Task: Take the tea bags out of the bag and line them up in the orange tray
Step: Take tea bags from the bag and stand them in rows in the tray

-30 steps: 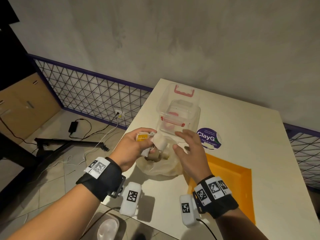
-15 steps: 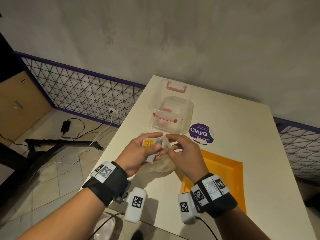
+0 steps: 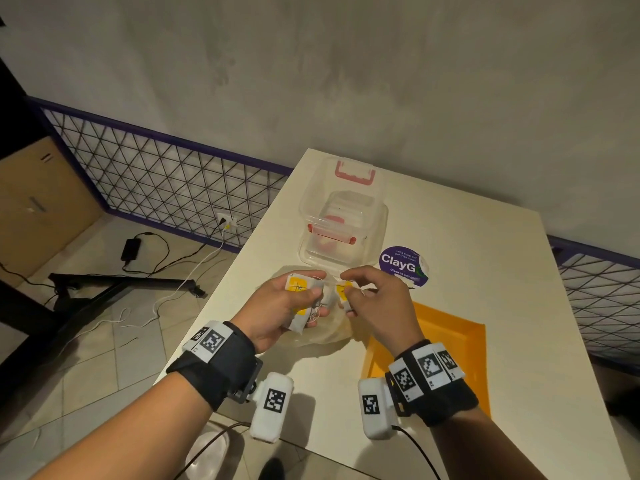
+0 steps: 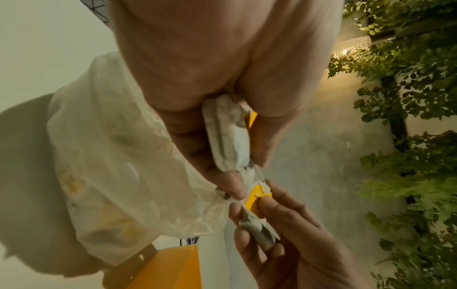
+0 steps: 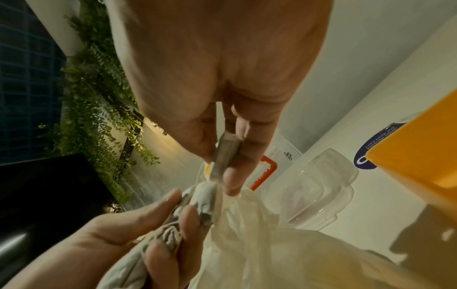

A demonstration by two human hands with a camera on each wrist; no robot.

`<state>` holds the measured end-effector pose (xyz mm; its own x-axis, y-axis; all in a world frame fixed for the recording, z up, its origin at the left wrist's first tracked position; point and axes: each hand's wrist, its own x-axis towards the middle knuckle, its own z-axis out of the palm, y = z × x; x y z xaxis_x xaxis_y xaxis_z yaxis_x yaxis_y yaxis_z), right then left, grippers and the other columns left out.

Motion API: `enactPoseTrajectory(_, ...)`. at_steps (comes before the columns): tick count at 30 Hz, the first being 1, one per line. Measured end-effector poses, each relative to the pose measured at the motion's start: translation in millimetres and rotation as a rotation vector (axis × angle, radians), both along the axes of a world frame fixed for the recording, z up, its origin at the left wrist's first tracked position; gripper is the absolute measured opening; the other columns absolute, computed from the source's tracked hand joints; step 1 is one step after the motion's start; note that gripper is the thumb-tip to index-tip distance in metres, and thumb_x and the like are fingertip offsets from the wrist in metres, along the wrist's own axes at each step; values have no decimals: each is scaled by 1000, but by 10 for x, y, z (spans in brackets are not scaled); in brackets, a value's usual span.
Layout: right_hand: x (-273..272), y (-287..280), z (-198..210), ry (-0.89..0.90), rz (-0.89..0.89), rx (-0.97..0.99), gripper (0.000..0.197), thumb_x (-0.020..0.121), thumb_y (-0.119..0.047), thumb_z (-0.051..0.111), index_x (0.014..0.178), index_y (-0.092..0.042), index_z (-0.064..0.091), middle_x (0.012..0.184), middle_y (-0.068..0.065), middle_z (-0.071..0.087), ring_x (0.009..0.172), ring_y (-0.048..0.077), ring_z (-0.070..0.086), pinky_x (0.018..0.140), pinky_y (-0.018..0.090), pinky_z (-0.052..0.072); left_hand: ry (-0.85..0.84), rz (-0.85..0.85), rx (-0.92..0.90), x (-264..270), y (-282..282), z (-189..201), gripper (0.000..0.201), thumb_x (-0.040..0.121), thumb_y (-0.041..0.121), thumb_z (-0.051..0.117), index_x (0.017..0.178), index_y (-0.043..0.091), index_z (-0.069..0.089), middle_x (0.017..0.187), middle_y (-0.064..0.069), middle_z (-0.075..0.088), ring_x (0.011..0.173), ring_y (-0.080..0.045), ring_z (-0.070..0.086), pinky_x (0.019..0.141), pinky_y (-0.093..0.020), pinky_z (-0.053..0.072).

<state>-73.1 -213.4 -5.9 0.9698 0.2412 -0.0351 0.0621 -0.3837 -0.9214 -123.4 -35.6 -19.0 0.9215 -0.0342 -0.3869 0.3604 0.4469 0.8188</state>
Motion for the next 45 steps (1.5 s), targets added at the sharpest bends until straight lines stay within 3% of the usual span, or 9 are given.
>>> enactPoseTrajectory(4,71,-92,52,-65,47,-155,27,88,-12,67,103,-35,70,90,-12,61,70,11,61,72,26,55,20,-19,9,9,41,22,33,90,9,67,122,14,65,96,-15,69,79,-28,68,58,-28,52)
enactPoseTrajectory(7,171,-221,145,-100,42,-219,27,90,-8,62,104,-29,72,91,-22,61,79,-3,60,67,8,45,32,-43,19,7,80,20,33,90,9,67,122,10,65,95,-15,69,79,-29,68,57,-28,52)
enactPoseTrajectory(9,258,-347,178,-125,-31,-198,24,88,-4,62,96,-24,73,89,-24,62,84,-11,58,72,13,48,33,-41,21,8,94,9,31,90,8,67,121,8,66,94,-15,70,79,-28,69,57,-28,53)
enactPoseTrajectory(13,398,-686,87,-114,-154,-240,15,85,-6,68,82,-21,68,84,-9,67,82,5,61,76,27,52,15,-76,44,-9,70,1,29,89,10,68,118,8,67,95,-15,70,81,-29,69,58,-28,52)
enactPoseTrajectory(25,510,-1139,-422,38,-85,-537,17,85,-3,66,76,-16,72,76,-8,65,71,4,58,54,6,37,-114,-332,382,-144,-257,-49,19,89,13,71,108,16,72,93,-13,75,83,-28,74,64,-31,53)
enactPoseTrajectory(29,577,-1082,-445,47,-65,-565,21,84,-2,64,72,-19,68,81,-3,66,71,5,56,54,8,38,-155,-411,410,-184,-441,-93,18,88,16,73,105,22,73,94,-9,76,84,-29,75,77,-36,58)
enactPoseTrajectory(33,585,-1020,-474,46,-47,-595,21,86,-3,59,85,-13,77,89,2,72,80,12,61,70,20,50,-120,-494,483,-241,-710,-298,15,88,13,73,99,24,74,83,-5,76,73,-19,73,63,-24,54)
enactPoseTrajectory(38,604,-967,-518,30,-29,-691,22,88,-9,57,93,-14,78,96,6,74,89,23,67,80,38,58,-48,-513,460,-252,-896,-497,12,90,11,70,97,20,72,79,-14,75,72,-32,71,52,-25,51)
enactPoseTrajectory(45,659,-844,-520,-10,61,-848,18,89,-14,59,97,-16,74,101,5,71,92,24,65,81,37,58,-37,-518,385,-211,-908,-538,12,89,8,70,99,16,72,84,-20,75,74,-38,72,65,-45,57)
